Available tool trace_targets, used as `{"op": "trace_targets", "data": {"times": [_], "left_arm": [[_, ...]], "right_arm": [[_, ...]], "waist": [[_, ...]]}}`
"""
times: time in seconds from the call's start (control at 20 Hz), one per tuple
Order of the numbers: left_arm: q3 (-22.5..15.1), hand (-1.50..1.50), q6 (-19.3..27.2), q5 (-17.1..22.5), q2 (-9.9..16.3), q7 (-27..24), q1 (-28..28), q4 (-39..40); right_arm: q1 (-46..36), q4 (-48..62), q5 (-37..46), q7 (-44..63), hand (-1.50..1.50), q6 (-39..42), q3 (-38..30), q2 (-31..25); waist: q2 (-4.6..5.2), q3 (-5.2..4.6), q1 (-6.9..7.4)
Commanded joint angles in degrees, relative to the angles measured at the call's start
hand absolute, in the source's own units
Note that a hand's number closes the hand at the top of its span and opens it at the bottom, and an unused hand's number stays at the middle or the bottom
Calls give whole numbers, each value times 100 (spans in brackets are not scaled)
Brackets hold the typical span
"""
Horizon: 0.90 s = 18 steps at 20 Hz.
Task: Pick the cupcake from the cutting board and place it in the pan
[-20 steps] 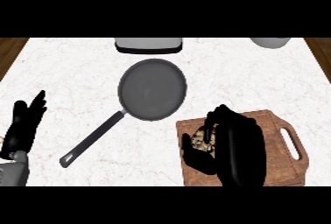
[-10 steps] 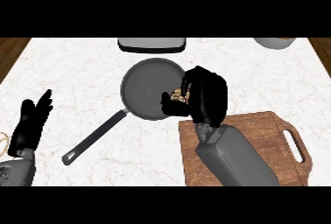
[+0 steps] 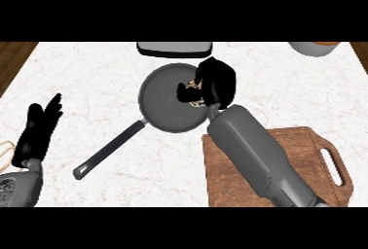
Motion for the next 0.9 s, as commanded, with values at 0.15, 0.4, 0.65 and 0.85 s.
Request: {"op": "trace_targets", "data": {"times": [0.15, 0.4, 0.65, 0.85], "left_arm": [[-187, 0, 111, -179, -199, -117, -148, 98], [-172, 0, -32, -102, -82, 264, -460, -97], [-274, 0, -66, -154, -175, -10, -513, 76], [-199, 0, -214, -73, -51, 15, -593, 141]], "right_arm": [[-542, 1657, -1287, -1060, 150, -826, 37, 4], [-508, 1816, -2301, -1736, -150, -982, -235, 4], [-727, 2125, -2924, -2178, -150, -931, -247, 4], [-731, 2275, -3250, -2734, -150, -1239, -433, 4]], "waist": [[84, 1, 212], [119, 15, 348], [182, 11, 519], [230, 16, 564]]}}
